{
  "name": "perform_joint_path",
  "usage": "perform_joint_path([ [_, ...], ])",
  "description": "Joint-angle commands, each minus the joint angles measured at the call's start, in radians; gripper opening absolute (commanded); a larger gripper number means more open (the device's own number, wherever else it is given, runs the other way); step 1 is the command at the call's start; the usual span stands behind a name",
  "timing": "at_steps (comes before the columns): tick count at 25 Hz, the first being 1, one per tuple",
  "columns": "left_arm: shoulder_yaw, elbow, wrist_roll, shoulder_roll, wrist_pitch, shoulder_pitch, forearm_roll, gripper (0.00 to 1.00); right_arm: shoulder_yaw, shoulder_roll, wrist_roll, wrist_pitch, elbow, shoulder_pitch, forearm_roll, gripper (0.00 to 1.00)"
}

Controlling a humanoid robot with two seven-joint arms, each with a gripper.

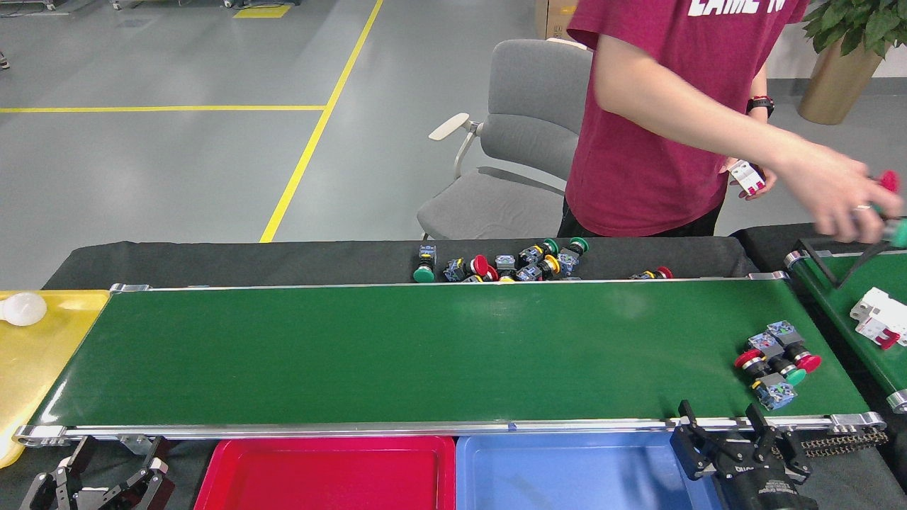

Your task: Pick switch part from conveyor to tray

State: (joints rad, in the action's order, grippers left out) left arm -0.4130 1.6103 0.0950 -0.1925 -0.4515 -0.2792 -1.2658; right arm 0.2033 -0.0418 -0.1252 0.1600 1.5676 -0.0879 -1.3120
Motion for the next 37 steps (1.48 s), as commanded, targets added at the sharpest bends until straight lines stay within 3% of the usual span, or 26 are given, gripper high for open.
perform_joint_path([
  [1, -0.003, 0.013, 0.003, -0.012, -0.003, 0.002, 0.0, 1.0, 0.005, -0.006, -0.002, -0.002, 0.009, 0.011, 0.002, 0.99],
  [14, -0.007, 0.017, 0.003, -0.01, -0.004, -0.003, 0.0, 1.0, 0.001, -0.003, -0.021, -0.002, 0.094, -0.032, -0.004, 0.99],
  [18, -0.006, 0.017, 0.003, -0.01, -0.004, -0.001, 0.0, 1.0, 0.001, -0.001, -0.036, -0.004, 0.06, -0.016, -0.01, 0.98],
  [22, -0.006, 0.017, 0.003, -0.012, -0.004, -0.001, 0.0, 1.0, -0.002, 0.007, -0.036, -0.022, -0.015, 0.054, -0.013, 0.98],
  [28, -0.003, 0.016, 0.003, -0.012, -0.004, -0.001, -0.001, 1.0, -0.097, -0.004, -0.036, -0.083, -0.147, 0.155, -0.013, 0.98],
  [29, -0.004, 0.016, 0.003, -0.012, -0.004, -0.001, -0.001, 1.0, -0.11, -0.003, -0.037, -0.085, -0.161, 0.171, -0.013, 0.96],
  [32, -0.004, 0.016, 0.003, -0.01, -0.003, -0.003, -0.001, 1.0, -0.113, -0.004, -0.037, -0.088, -0.159, 0.18, -0.006, 0.78],
  [37, -0.004, 0.017, 0.003, -0.008, -0.003, -0.003, 0.0, 1.0, -0.156, -0.018, -0.045, -0.069, -0.158, 0.175, -0.003, 0.34],
])
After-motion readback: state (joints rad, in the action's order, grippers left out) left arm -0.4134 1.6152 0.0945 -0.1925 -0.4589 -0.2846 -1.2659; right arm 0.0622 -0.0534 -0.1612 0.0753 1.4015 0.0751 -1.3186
